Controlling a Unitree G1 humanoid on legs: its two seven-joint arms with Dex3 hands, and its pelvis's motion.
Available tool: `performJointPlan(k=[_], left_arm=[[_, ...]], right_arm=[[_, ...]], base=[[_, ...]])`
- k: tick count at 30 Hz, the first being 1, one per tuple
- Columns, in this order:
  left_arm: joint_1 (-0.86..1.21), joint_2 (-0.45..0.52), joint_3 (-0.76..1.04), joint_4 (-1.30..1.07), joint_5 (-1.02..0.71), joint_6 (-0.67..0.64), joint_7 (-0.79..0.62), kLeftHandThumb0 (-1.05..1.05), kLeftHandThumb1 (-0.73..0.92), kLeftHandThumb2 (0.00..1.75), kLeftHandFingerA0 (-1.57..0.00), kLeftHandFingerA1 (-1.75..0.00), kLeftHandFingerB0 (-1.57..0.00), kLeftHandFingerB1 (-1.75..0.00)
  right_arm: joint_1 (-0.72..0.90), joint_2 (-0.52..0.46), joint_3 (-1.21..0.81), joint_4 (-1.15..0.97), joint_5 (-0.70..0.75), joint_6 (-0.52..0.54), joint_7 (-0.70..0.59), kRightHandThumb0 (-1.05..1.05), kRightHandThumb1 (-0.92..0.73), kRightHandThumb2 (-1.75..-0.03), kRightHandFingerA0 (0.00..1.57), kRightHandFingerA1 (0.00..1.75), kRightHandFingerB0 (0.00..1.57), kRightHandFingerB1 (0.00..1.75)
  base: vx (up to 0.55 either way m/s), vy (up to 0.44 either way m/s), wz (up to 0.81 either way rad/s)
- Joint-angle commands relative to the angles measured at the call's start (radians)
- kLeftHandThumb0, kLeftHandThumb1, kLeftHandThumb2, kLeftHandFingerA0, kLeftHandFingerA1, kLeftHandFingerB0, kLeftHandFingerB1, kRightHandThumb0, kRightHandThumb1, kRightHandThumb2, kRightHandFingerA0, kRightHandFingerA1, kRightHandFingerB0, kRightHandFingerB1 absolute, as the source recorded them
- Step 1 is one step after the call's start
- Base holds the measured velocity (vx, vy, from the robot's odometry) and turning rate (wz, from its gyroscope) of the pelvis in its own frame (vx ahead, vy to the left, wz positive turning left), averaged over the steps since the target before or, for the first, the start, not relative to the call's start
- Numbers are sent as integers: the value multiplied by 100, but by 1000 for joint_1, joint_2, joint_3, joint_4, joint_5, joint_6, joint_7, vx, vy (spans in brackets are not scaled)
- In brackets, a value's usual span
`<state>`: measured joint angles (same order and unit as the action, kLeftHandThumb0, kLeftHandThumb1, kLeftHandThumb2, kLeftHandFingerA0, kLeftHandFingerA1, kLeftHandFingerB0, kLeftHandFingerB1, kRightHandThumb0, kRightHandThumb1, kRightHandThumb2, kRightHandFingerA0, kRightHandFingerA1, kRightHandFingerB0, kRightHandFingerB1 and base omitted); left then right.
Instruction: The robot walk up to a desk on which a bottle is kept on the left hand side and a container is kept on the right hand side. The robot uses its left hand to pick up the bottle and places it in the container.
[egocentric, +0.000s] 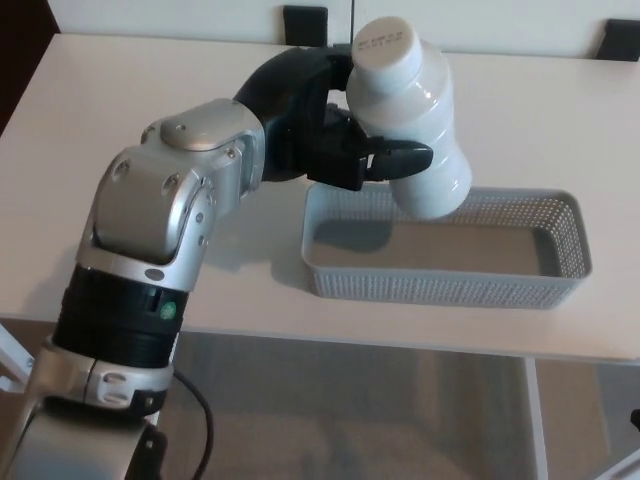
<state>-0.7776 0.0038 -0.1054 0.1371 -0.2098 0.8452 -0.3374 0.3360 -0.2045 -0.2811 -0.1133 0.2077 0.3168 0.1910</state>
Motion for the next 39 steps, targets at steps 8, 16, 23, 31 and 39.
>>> performJointPlan(k=[8, 16, 23, 31, 39], left_arm=[[12, 45, -66, 43, 23, -5, -30, 3, 88, 73, -80, -144, -66, -113], [21, 54, -87, 64, 39, -38, -25, 3, 86, 78, -79, -148, -61, -114], [38, 74, -144, 47, 109, -109, 5, 7, 90, 76, -84, -149, -65, -110], [69, 76, -174, 60, 166, -210, 44, -4, 88, 68, -96, -136, -71, -82], [41, 138, -235, 94, 168, -261, -103, -71, 42, 70, 0, 0, 0, 0]], right_arm=[[-17, -13, 0, 9, -12, 15, -7, -18, -72, -60, 48, 48, 48, 48], [-25, -16, 2, 13, -20, 7, -7, -17, -72, -61, 47, 47, 48, 48], [-23, -17, 3, 13, -24, 7, -7, -18, -71, -61, 46, 47, 48, 48], [-24, -13, 3, 11, -18, 4, -2, -18, -71, -61, 46, 48, 48, 48], [-30, -19, 3, 10, -18, 15, -3, -19, -71, -60, 47, 47, 48, 48]], base=[[0, 0, 0], [0, 0, 0], [0, 0, 0], [0, 0, 0], [0, 0, 0]])
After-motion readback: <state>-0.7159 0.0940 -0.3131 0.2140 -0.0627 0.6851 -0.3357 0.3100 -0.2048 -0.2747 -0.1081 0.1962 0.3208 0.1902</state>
